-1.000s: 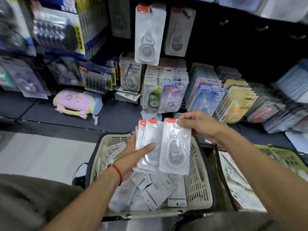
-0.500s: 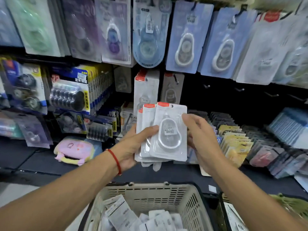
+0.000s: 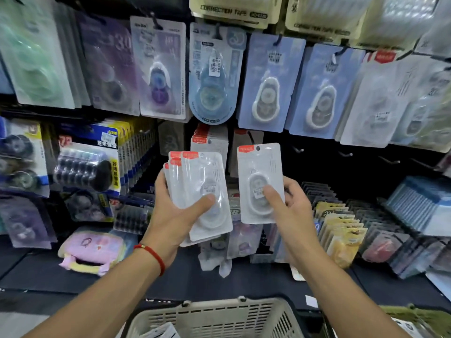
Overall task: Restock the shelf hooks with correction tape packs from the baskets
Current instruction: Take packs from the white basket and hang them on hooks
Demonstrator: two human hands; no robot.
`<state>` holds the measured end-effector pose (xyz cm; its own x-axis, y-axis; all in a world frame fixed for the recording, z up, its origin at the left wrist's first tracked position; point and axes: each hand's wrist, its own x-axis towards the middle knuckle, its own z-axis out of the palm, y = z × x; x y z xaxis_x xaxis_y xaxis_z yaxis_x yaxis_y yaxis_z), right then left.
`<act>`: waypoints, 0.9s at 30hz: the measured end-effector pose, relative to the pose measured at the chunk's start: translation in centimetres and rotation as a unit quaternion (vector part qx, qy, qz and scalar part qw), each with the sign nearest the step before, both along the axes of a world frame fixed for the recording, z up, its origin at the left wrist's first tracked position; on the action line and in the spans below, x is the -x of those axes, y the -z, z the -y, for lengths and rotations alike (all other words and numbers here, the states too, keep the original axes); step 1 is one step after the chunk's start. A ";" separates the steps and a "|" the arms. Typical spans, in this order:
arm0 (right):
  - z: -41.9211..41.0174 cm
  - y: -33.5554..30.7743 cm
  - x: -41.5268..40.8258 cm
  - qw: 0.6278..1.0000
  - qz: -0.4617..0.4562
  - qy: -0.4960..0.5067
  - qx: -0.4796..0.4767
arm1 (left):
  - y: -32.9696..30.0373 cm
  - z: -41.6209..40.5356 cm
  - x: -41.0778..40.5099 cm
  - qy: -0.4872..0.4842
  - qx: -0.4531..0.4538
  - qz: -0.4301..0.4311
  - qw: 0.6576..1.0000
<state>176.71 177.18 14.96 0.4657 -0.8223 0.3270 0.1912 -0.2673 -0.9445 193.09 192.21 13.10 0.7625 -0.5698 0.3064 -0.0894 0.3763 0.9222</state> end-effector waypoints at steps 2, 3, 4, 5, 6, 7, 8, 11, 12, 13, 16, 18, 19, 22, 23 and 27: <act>0.4 -0.1 -0.7 1.000 -0.005 0.006 0.000 | -0.4 -0.3 -0.2 -0.014 0.010 0.005 1.000; 0.6 0.0 -1.1 1.000 -0.003 0.010 -0.011 | -0.5 -0.4 -0.3 -0.018 0.014 0.006 1.000; 0.8 0.1 -1.5 1.000 0.002 0.013 -0.027 | -0.5 -0.5 -0.3 -0.020 0.016 0.005 1.000; 1.0 0.2 -1.8 0.999 0.009 0.017 -0.039 | -0.5 -0.7 -0.3 -0.021 0.015 0.004 1.000; 1.2 0.3 -2.0 0.999 0.015 0.024 -0.043 | -0.5 -0.9 -0.3 -0.021 0.013 0.004 1.000; 1.3 0.4 -2.2 0.999 0.018 0.032 -0.040 | -0.5 -1.0 -0.3 -0.022 0.009 0.003 1.000; 1.4 0.4 -2.4 0.998 0.019 0.043 -0.035 | -0.5 -1.2 -0.3 -0.022 0.006 0.003 1.000; 1.6 0.6 -2.7 0.996 -0.035 0.078 -0.013 | -0.5 -1.4 -0.4 -0.020 -0.002 -0.002 1.000; 1.7 0.9 -2.7 0.993 -0.083 0.088 -0.002 | -0.5 -1.4 -0.3 -0.020 -0.006 -0.004 1.000; 1.6 1.2 -2.5 0.985 -0.139 0.100 0.011 | -0.5 -1.4 -0.3 -0.018 -0.008 -0.008 1.000; 0.3 1.4 -2.1 0.982 -0.168 0.070 0.057 | -0.3 -1.2 -0.1 -0.013 -0.013 -0.004 1.000; -1.3 1.4 -2.4 0.986 -0.147 -0.048 0.061 | -0.1 -1.0 0.2 -0.012 -0.018 0.014 1.000; -2.3 1.5 -2.5 0.981 -0.157 -0.095 0.069 | -0.1 -1.0 0.4 -0.011 -0.019 0.025 0.999; -4.1 2.1 -3.1 0.976 -0.165 -0.123 0.075 | 0.2 -0.8 0.4 -0.002 -0.016 0.018 1.000; -4.3 2.3 -3.2 0.979 -0.156 -0.121 0.054 | 0.3 -0.9 0.4 0.006 -0.014 0.006 1.000; -3.9 1.9 -3.0 0.984 -0.111 -0.135 -0.022 | 0.4 -1.2 0.4 0.045 -0.015 -0.006 0.999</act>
